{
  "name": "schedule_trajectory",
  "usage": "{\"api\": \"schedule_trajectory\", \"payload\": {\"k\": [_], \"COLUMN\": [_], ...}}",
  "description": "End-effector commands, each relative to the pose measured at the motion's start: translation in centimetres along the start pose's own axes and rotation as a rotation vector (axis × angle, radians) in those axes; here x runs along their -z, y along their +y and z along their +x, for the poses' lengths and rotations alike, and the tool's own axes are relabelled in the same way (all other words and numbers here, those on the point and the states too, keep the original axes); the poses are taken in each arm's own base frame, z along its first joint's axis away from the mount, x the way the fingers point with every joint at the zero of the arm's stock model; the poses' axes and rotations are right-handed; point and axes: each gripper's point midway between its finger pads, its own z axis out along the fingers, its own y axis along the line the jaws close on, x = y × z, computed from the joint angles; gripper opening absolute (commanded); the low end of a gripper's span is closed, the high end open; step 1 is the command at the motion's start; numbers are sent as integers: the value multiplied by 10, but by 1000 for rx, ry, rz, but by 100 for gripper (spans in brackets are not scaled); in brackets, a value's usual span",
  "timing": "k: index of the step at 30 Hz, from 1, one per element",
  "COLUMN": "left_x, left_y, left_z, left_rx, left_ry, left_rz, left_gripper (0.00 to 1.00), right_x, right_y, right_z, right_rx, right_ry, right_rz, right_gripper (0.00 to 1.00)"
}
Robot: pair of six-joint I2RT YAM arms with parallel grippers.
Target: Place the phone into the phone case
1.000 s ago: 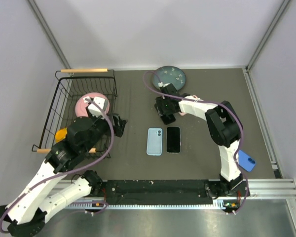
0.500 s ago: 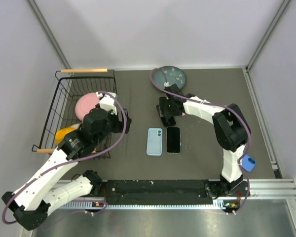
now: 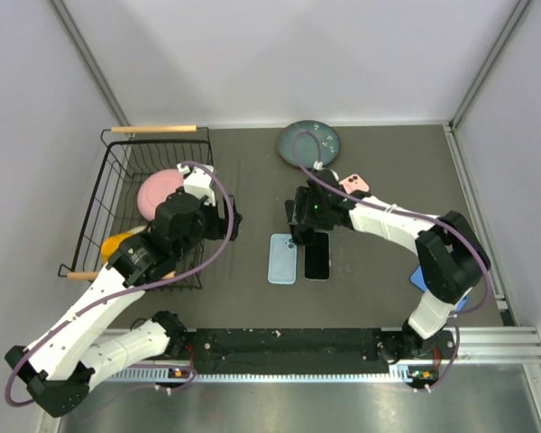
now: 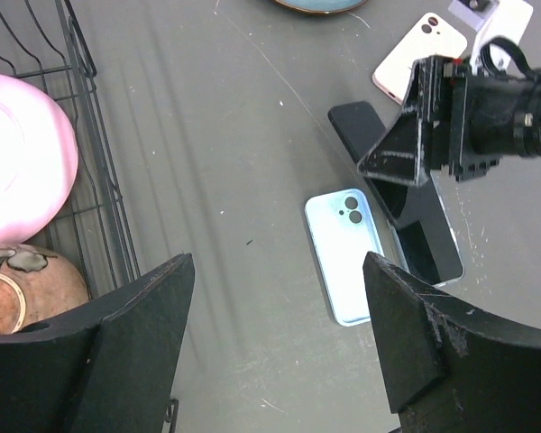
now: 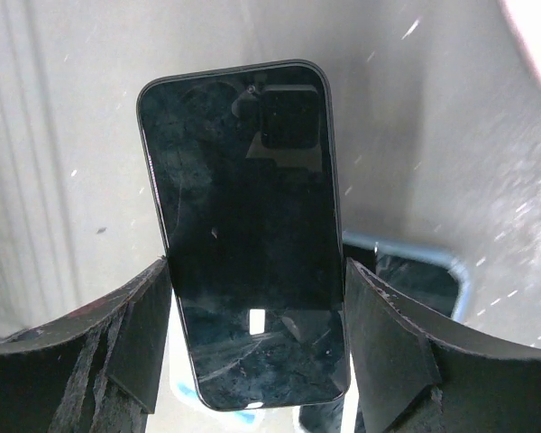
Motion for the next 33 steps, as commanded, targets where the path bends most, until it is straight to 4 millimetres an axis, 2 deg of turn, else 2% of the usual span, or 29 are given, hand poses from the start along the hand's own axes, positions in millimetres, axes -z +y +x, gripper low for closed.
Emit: {"api": "schedule_trajectory", "payload": {"k": [1,6,13,26,33], "left_x": [11,14,20,19,19], "left_y": [-4,-2,-1,-3,-3], "left_z": [-18,-17,-15,-13,-12], "left_rx": [27,31,29,29,28], "left_ry": [-46,-55,-64,-62,-61], "left_rz": [21,26,37,46,49], "left_gripper": [81,81,82,82,82], "right_x": [32,31,28,12,6], "right_y": [56,75,81,73,61], "right_z": [-2,25,50,86,93], "right_rx": [-139,-174,-199,-188,-192], "right_ry": [-96,-109,-113,-84,-80], "right_rz": [-150,-165,-128,-21,33], "right_gripper": [33,33,33,39,41]}}
